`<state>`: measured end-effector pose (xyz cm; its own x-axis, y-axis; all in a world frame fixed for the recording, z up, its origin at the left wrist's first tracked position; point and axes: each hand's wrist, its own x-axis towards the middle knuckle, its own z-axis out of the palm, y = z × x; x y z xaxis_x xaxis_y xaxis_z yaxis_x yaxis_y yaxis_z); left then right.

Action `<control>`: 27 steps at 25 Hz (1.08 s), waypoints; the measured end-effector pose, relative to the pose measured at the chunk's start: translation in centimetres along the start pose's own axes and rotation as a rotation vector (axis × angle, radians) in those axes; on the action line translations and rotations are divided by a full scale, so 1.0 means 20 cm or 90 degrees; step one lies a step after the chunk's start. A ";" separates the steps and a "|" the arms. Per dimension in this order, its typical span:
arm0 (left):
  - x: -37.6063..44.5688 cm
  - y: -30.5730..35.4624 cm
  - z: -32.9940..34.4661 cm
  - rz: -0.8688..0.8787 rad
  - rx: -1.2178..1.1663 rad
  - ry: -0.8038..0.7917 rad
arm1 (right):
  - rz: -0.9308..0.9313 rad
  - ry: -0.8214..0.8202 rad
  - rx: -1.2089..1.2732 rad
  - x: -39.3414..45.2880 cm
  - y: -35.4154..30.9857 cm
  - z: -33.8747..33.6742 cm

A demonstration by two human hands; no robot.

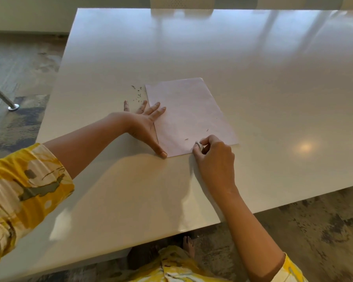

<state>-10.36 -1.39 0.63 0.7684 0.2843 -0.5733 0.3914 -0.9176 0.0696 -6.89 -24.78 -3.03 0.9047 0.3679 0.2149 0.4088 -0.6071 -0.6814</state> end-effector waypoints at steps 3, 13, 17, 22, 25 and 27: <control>-0.01 0.01 -0.02 -0.010 -0.014 -0.003 | -0.044 -0.038 0.005 -0.04 -0.09 0.06; 0.02 0.03 -0.05 -0.036 -0.018 -0.067 | -0.048 -0.045 0.066 0.10 -0.10 -0.05; 0.02 0.03 -0.05 -0.036 0.010 -0.060 | -0.091 -0.163 0.060 0.03 -0.16 0.11; 0.01 0.06 -0.07 -0.066 0.025 -0.078 | -0.070 -0.118 -0.006 0.21 -0.12 0.08; 0.01 0.06 -0.08 -0.080 0.031 -0.077 | -0.075 -0.086 -0.018 0.25 -0.13 0.09; 0.02 0.07 -0.08 -0.083 0.044 -0.068 | -0.161 -0.174 0.025 0.15 -0.18 0.17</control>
<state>-8.72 -2.08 1.78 0.6541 0.3741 -0.6574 0.4452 -0.8930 -0.0652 -6.02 -19.07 -2.24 0.7086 0.6798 0.1890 0.6053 -0.4479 -0.6581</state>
